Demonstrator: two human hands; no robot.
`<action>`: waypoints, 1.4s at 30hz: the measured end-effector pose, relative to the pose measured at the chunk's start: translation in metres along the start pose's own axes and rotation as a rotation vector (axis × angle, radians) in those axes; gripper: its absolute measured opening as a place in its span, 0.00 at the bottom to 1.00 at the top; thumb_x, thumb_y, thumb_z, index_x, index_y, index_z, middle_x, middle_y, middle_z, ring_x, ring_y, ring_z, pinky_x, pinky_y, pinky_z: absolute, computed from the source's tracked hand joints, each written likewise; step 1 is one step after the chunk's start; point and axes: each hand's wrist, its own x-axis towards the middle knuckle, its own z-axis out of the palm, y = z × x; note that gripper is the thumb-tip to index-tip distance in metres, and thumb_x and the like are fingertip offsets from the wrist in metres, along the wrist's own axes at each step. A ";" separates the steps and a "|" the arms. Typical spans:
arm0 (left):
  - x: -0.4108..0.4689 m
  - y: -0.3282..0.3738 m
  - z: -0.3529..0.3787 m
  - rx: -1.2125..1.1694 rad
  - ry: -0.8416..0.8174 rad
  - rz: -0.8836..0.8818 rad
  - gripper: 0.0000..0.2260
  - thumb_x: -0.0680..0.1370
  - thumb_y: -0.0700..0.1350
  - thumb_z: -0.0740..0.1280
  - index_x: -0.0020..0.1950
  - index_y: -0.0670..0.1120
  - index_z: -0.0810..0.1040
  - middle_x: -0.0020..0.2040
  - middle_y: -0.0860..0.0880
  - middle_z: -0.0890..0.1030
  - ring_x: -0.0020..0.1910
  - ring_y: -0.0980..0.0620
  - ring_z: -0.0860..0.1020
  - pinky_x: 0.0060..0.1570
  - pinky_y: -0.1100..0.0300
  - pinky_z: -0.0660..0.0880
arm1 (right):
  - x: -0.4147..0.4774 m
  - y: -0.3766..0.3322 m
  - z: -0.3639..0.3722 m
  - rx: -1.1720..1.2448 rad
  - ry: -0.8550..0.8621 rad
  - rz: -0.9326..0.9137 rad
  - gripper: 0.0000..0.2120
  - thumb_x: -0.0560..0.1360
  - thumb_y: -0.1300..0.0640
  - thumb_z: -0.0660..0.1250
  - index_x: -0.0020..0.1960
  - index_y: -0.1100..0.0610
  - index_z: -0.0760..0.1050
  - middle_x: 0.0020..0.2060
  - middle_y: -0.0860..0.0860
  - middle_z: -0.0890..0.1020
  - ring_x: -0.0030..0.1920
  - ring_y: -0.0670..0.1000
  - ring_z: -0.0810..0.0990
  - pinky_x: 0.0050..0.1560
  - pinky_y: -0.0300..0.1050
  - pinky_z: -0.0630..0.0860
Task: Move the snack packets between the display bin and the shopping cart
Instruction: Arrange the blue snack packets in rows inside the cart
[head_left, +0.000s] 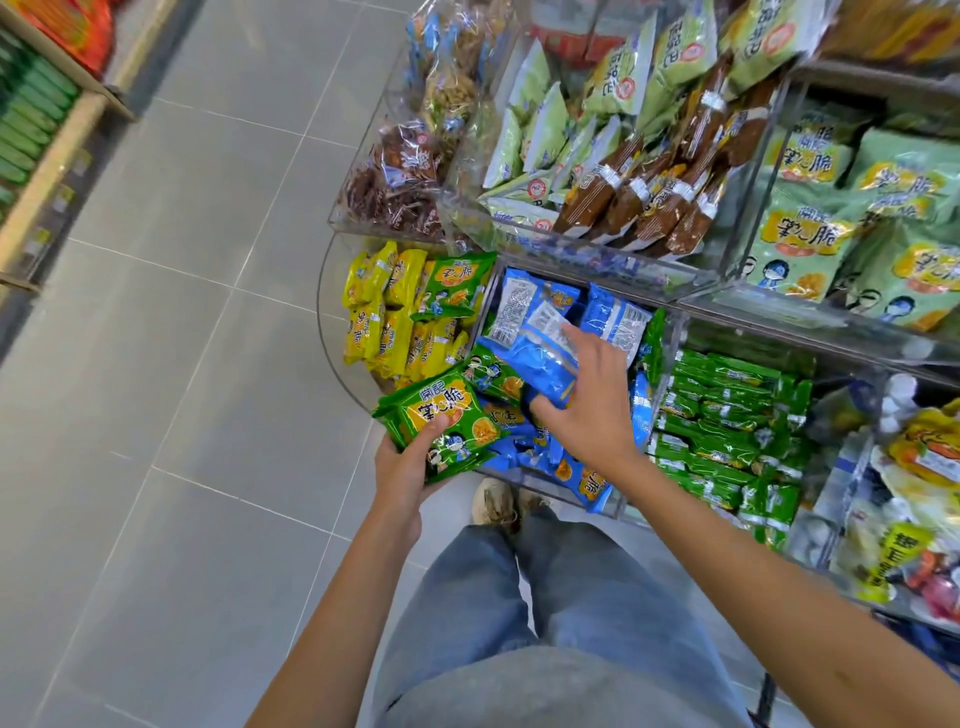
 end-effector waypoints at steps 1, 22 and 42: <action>-0.001 0.001 0.002 0.008 0.006 0.013 0.15 0.71 0.46 0.72 0.56 0.52 0.74 0.47 0.51 0.83 0.42 0.54 0.82 0.31 0.62 0.78 | -0.005 -0.009 -0.006 0.219 -0.024 0.099 0.29 0.69 0.55 0.66 0.69 0.54 0.64 0.61 0.53 0.71 0.59 0.51 0.69 0.61 0.47 0.66; -0.036 0.014 0.026 0.119 -0.234 0.068 0.32 0.62 0.62 0.68 0.64 0.53 0.72 0.53 0.49 0.84 0.46 0.51 0.84 0.34 0.57 0.80 | -0.038 -0.050 -0.029 0.668 -0.354 0.282 0.11 0.79 0.63 0.57 0.58 0.63 0.75 0.36 0.43 0.80 0.36 0.40 0.77 0.41 0.34 0.75; -0.026 -0.024 -0.004 0.046 -0.027 -0.084 0.15 0.71 0.50 0.70 0.56 0.53 0.73 0.49 0.50 0.84 0.44 0.50 0.83 0.35 0.56 0.79 | -0.023 0.020 0.048 -0.011 0.056 0.840 0.26 0.70 0.55 0.70 0.60 0.64 0.62 0.59 0.62 0.73 0.60 0.62 0.71 0.56 0.55 0.71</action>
